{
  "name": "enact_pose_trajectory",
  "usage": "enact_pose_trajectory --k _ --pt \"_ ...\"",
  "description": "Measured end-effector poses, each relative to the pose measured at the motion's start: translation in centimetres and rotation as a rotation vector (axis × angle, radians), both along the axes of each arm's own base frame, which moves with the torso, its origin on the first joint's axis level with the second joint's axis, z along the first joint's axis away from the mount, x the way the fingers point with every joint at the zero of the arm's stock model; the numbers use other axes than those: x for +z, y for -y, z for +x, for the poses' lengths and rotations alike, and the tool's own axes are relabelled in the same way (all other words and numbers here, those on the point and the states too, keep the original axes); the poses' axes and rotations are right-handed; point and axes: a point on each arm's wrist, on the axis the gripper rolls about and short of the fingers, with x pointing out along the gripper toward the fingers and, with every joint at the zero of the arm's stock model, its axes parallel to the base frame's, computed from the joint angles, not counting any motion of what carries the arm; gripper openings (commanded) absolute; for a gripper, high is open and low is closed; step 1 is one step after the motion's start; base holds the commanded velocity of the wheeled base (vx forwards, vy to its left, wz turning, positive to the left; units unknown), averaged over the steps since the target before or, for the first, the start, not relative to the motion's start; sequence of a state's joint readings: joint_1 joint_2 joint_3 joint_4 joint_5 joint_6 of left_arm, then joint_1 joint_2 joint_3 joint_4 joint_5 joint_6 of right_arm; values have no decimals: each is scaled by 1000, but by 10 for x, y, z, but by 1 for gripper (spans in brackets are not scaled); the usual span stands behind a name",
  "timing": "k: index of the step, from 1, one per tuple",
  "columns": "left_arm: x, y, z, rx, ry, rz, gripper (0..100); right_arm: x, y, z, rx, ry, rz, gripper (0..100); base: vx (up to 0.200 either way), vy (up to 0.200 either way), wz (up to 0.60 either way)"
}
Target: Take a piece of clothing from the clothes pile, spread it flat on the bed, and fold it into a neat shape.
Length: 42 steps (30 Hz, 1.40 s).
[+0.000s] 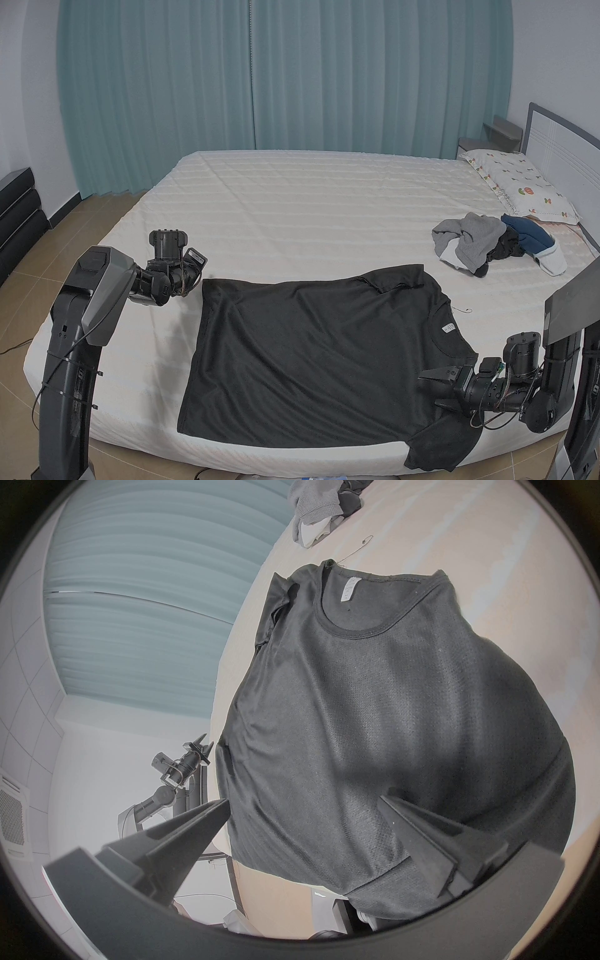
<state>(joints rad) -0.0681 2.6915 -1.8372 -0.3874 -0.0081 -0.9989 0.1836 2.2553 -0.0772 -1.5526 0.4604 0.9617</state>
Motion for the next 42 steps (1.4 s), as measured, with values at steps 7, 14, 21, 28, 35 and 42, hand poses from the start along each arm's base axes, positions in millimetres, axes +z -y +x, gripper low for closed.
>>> enact_pose_trajectory --k 7,14,21,28,35,42 --pt "6 -9 0 67 0 -134 100 4 0 6 -14 41 -5 100 0 0 0" --pt "15 -22 -11 23 -48 -246 100 23 -8 31 -70 203 -24 100 0 0 0" --pt "22 -26 -24 -20 -85 -282 100 33 -17 65 -65 286 -93 100 0 0 0" --pt "26 -27 -29 -31 -96 -285 100 42 -32 117 -103 283 -224 100 0 0 0" --pt "26 -27 -31 -38 -103 -283 100 54 -48 175 -160 292 -323 100 0 0 0" --pt "25 -27 -32 -47 -109 -274 100 48 -61 226 -192 269 -393 100 0 0 0"
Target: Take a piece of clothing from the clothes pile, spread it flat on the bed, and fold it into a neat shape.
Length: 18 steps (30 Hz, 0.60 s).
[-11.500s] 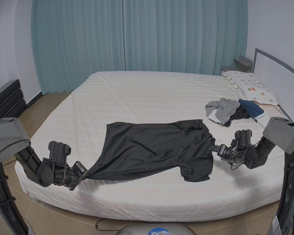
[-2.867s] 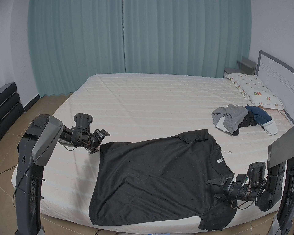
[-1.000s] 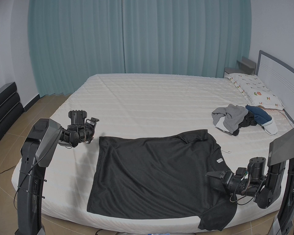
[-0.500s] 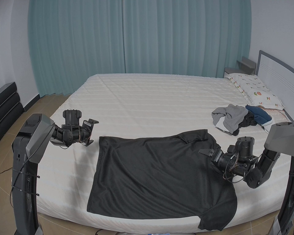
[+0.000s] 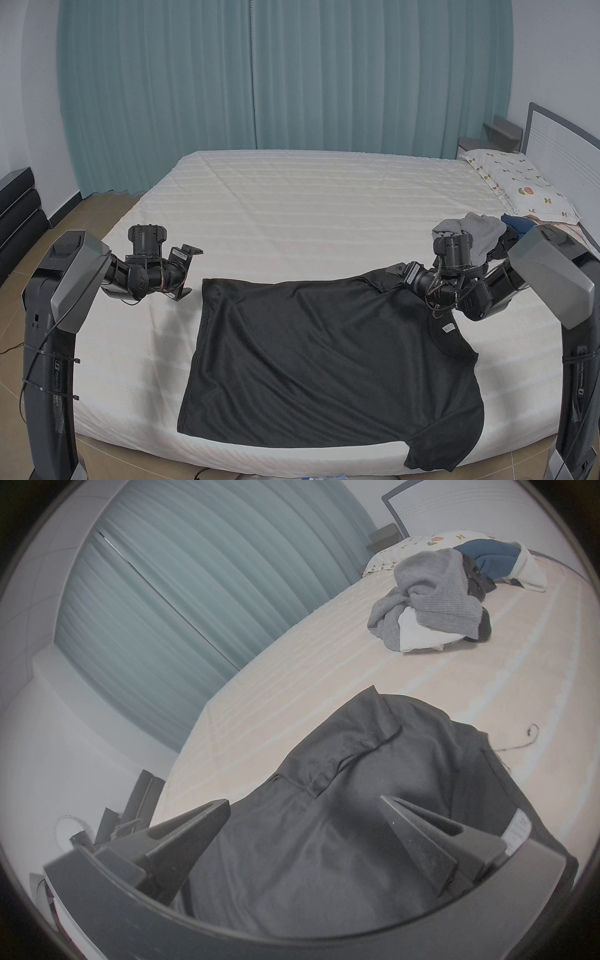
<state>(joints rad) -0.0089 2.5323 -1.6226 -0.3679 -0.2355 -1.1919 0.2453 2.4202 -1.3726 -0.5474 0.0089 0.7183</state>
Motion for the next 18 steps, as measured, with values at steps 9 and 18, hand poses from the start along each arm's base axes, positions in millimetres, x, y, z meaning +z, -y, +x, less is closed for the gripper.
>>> enact_pose_trajectory --k 9,18 --pt "-1 1 -1 -11 -2 12 100 -30 -5 33 -29 -70 -46 100 0 0 0" --pt "-1 1 -1 -13 -2 13 100 -35 -7 58 -56 -13 -44 100 0 0 0"
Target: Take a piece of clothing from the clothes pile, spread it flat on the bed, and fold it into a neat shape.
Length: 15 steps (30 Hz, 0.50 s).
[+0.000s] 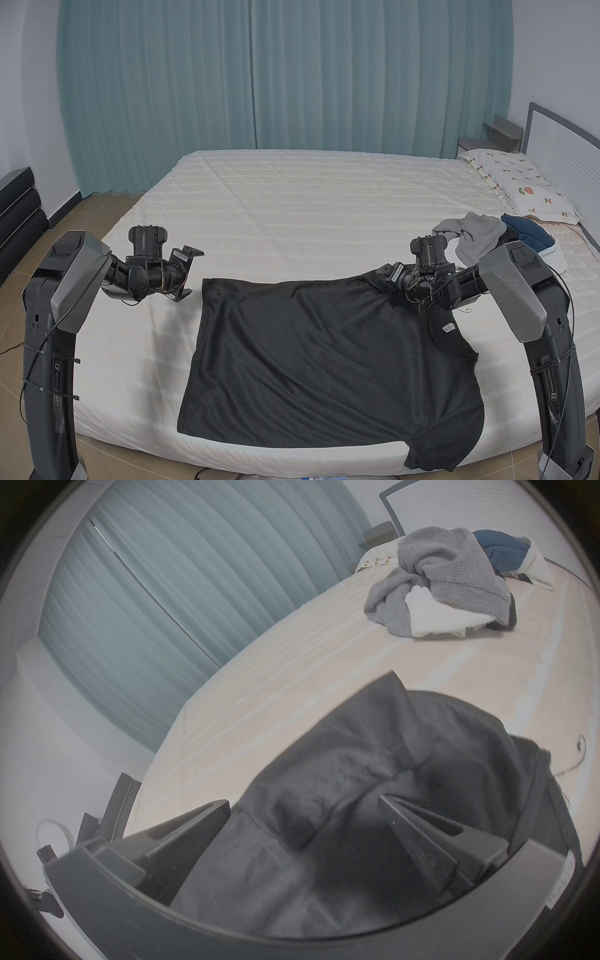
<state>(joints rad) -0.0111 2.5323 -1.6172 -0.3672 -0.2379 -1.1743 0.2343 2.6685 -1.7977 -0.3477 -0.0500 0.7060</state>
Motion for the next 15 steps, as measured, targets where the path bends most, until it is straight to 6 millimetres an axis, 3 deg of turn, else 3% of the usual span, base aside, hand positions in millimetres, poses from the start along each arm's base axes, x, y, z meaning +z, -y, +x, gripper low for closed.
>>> enact_pose_trajectory --k 10,15 --pt "0 0 0 -4 2 6 100 -5 9 28 -16 130 29 100 0 0 0" --pt "0 0 0 -4 2 7 100 16 21 37 -16 328 64 100 0 0 0"
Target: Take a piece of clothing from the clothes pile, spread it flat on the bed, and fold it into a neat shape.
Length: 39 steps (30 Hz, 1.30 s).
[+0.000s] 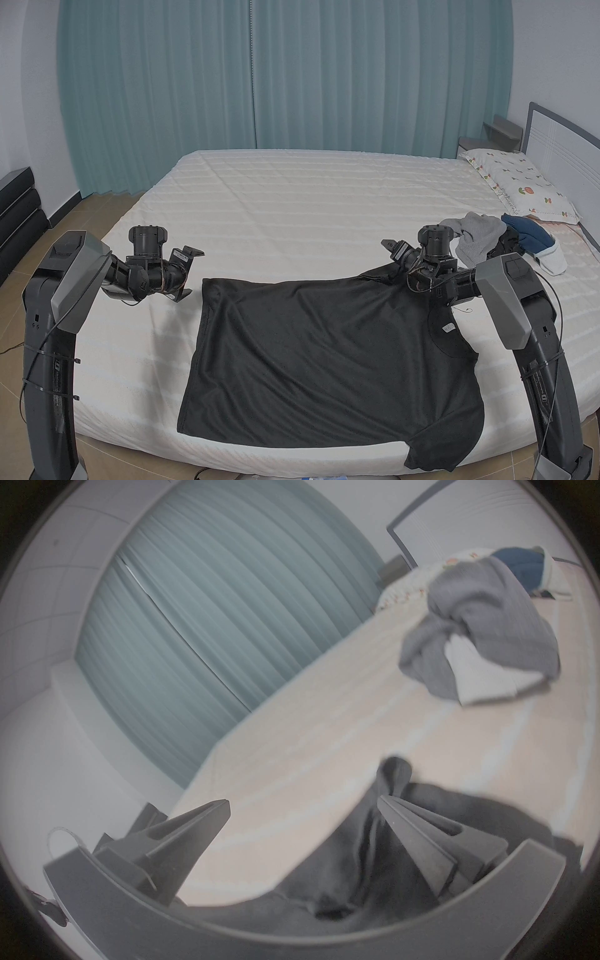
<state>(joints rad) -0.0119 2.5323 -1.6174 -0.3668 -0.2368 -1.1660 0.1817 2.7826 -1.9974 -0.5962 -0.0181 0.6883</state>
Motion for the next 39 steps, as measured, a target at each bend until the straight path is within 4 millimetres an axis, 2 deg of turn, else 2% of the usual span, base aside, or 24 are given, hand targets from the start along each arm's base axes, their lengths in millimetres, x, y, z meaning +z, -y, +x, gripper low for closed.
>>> enact_pose_trajectory --k 4,7,16,25,28,35,39 --pt "0 0 0 0 -1 1 100 23 12 3 23 119 -12 100 0 0 0" --pt "0 0 0 0 -1 0 100 27 14 3 31 130 -27 100 0 0 0" --pt "0 0 0 -1 -1 2 100 -2 13 3 -6 21 -84 100 0 0 0" --pt "-1 0 -1 -6 -4 9 100 -11 14 -6 -30 -53 -103 100 0 0 0" --pt "-3 1 -4 -21 -8 25 100 -15 23 -14 -38 -97 -111 100 0 0 0" --pt "-4 3 -5 -69 4 56 100 -11 67 -26 -93 -149 -119 100 0 0 0" --pt "-3 10 -2 -99 30 91 100 -17 77 -33 -77 -182 -137 100 0 0 0"
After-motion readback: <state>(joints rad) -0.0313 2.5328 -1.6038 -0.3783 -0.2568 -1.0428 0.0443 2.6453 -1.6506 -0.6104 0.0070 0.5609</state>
